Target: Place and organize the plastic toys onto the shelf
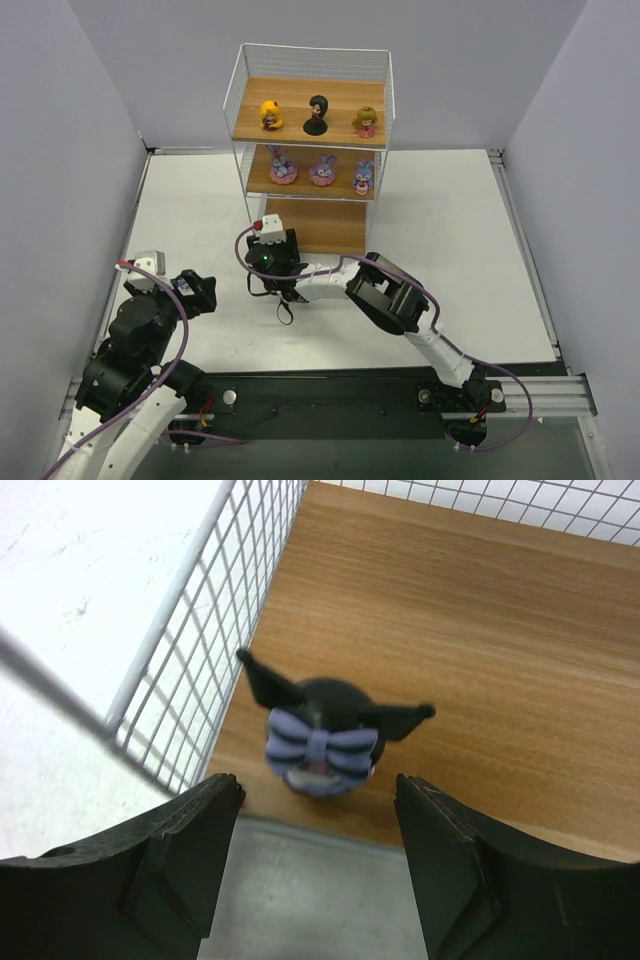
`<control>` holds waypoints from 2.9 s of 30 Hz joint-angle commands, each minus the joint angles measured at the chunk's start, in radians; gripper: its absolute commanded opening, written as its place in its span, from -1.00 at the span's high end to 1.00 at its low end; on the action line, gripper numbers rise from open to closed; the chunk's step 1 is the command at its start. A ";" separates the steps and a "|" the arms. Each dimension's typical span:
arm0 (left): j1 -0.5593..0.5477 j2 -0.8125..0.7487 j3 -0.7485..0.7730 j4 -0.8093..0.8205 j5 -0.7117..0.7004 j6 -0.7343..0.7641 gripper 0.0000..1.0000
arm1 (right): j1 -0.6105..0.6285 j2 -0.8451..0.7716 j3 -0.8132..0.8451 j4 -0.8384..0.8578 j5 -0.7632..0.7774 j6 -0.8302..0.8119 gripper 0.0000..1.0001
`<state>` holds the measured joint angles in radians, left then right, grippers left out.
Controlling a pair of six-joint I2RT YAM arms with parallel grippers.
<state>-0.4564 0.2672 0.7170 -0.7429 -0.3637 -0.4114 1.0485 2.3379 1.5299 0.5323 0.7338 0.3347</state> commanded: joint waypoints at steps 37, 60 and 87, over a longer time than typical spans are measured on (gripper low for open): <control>0.096 0.579 0.136 -0.122 -0.210 -0.369 -0.95 | 0.180 -0.986 -0.600 -0.833 -0.350 0.469 -0.40; 0.803 0.754 -0.060 0.230 0.149 -0.202 -0.51 | -0.059 -1.140 -0.685 -1.012 -0.534 0.426 -0.36; 0.837 1.075 0.018 0.433 0.184 -0.153 -0.59 | -0.197 -1.160 -0.706 -1.022 -0.553 0.411 -0.32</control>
<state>0.3714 1.3167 0.6807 -0.3847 -0.1890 -0.5804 0.8661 1.2026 0.8333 -0.4496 0.1841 0.7578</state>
